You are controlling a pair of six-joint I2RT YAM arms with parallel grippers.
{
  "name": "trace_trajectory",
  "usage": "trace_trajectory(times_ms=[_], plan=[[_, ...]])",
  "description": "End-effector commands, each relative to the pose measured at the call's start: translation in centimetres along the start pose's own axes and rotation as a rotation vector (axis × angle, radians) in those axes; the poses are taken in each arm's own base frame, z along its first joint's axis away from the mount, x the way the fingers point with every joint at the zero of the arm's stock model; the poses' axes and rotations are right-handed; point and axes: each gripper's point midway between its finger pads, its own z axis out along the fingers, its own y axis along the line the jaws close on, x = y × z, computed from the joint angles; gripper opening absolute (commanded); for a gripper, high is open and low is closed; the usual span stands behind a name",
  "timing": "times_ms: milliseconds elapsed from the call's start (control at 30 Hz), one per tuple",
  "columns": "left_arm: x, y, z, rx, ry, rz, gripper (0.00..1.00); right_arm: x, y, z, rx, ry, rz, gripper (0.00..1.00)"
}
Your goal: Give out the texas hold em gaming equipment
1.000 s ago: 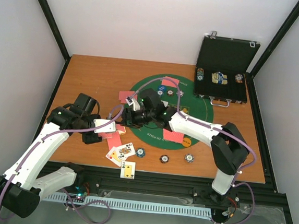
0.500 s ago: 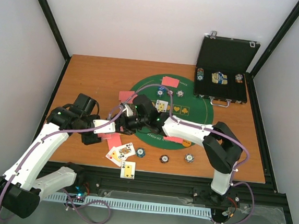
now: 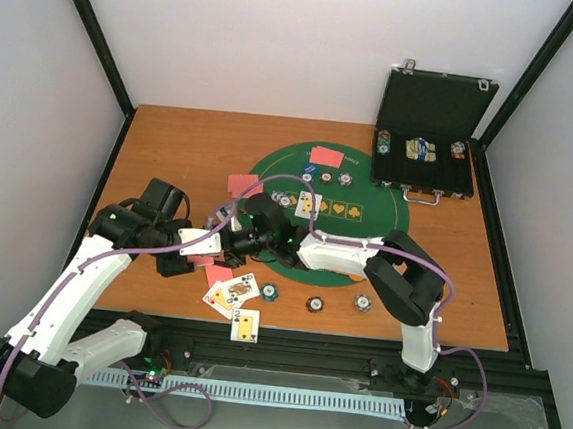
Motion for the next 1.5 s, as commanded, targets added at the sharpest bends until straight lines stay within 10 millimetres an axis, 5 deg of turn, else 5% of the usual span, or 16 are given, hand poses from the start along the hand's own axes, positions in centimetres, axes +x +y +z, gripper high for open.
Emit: trace_trajectory(times_ms=[0,267,467,867,1167,1367,1467], plan=[[-1.2,1.0,-1.2,-0.040,-0.048,0.008,0.28,0.0,0.6,1.2,-0.075,0.010,0.017,0.69],[-1.3,1.1,-1.4,-0.044,-0.050,0.012,0.28,-0.2,-2.9,1.6,0.016,0.011,0.074,0.65],[-1.3,1.1,-1.5,-0.049,-0.052,0.014,0.28,-0.3,-5.6,0.0,0.078,-0.014,0.116,0.63],[-1.5,1.2,-1.7,-0.056,-0.059,0.014,0.27,0.2,-7.4,-2.6,0.134,-0.036,0.119,0.62],[-1.4,1.1,-1.4,-0.051,-0.057,0.012,0.28,-1.0,-2.9,-3.9,0.109,-0.058,0.025,0.55],[-1.4,1.1,-1.3,-0.048,-0.058,0.009,0.28,-0.7,-1.5,-4.3,0.124,-0.028,-0.005,0.23],[-1.4,1.1,-1.4,-0.052,-0.060,0.011,0.28,-0.3,-1.8,-4.8,0.142,-0.021,-0.008,0.17]])
